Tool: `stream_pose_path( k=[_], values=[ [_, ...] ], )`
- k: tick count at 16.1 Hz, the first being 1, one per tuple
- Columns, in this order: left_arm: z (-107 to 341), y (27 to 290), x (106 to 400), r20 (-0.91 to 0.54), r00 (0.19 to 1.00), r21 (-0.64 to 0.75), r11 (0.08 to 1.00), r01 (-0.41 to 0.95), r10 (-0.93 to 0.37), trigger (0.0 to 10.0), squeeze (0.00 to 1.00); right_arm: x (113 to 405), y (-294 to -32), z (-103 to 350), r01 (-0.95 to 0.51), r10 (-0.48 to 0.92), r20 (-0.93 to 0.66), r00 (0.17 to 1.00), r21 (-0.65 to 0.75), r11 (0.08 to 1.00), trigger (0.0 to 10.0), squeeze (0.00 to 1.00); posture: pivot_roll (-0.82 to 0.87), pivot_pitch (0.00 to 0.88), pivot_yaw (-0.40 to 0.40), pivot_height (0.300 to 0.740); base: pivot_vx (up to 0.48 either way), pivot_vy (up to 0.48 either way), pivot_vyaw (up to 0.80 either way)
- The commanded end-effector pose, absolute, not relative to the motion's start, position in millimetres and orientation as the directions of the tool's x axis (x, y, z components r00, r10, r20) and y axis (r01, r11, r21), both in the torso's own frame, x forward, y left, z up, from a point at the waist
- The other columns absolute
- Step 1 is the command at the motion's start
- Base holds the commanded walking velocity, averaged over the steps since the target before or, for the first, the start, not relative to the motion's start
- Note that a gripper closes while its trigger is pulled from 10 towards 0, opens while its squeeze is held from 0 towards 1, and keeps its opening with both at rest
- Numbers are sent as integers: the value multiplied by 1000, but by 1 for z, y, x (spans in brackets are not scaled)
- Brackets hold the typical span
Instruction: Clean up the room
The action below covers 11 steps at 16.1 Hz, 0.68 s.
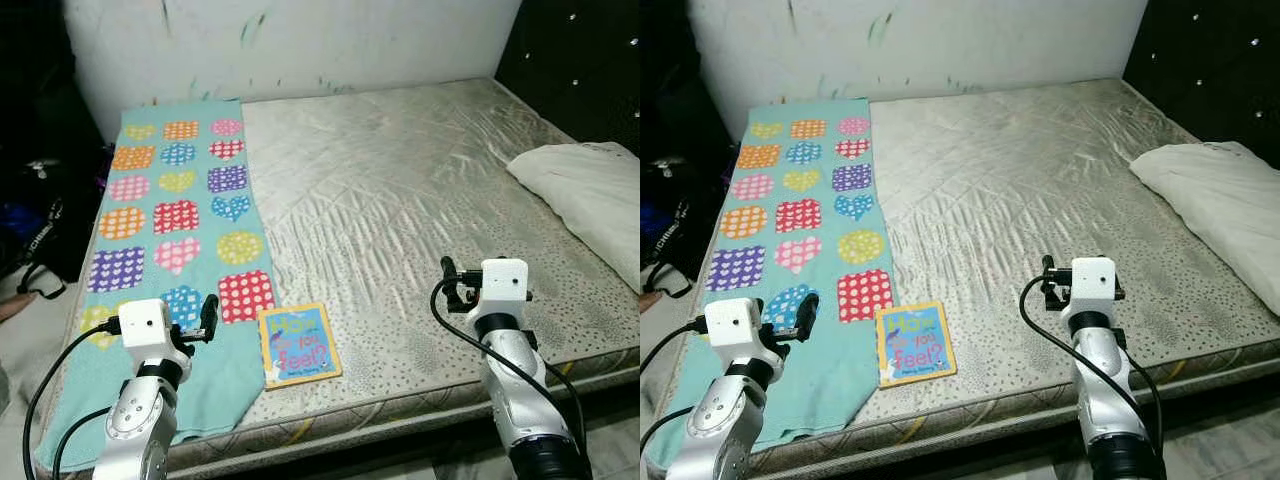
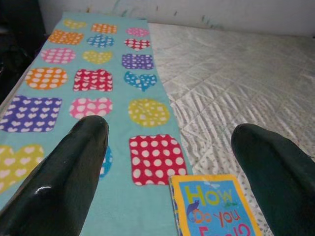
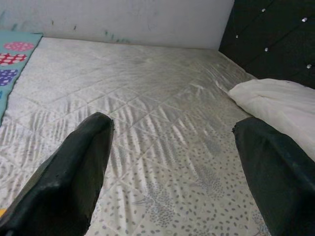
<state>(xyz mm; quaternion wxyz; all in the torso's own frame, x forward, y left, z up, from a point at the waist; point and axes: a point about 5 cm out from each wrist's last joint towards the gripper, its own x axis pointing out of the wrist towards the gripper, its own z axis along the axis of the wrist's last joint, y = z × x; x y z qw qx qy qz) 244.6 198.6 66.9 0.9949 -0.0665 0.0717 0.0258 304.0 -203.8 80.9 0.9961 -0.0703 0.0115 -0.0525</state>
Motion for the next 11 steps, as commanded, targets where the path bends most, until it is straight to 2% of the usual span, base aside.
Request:
stream_pose_path(
  k=[1,7,11],
  values=[
    [68,201,245,-149,988,-124,990,-67,48,10000,0,307,-207,85,118,-120,-7,993,-139,983,10000,0,-86,0,40,740,0,0,-800],
    [69,199,248,-143,989,-118,992,-54,37,10000,0,310,-207,89,129,-129,13,992,-148,981,10000,0,-88,0,46,740,0,0,-800],
    [69,199,247,-142,989,-116,992,-54,38,10000,0,309,-204,89,105,-102,25,994,-168,980,10000,0,-87,0,44,740,0,0,0]
  ],
)
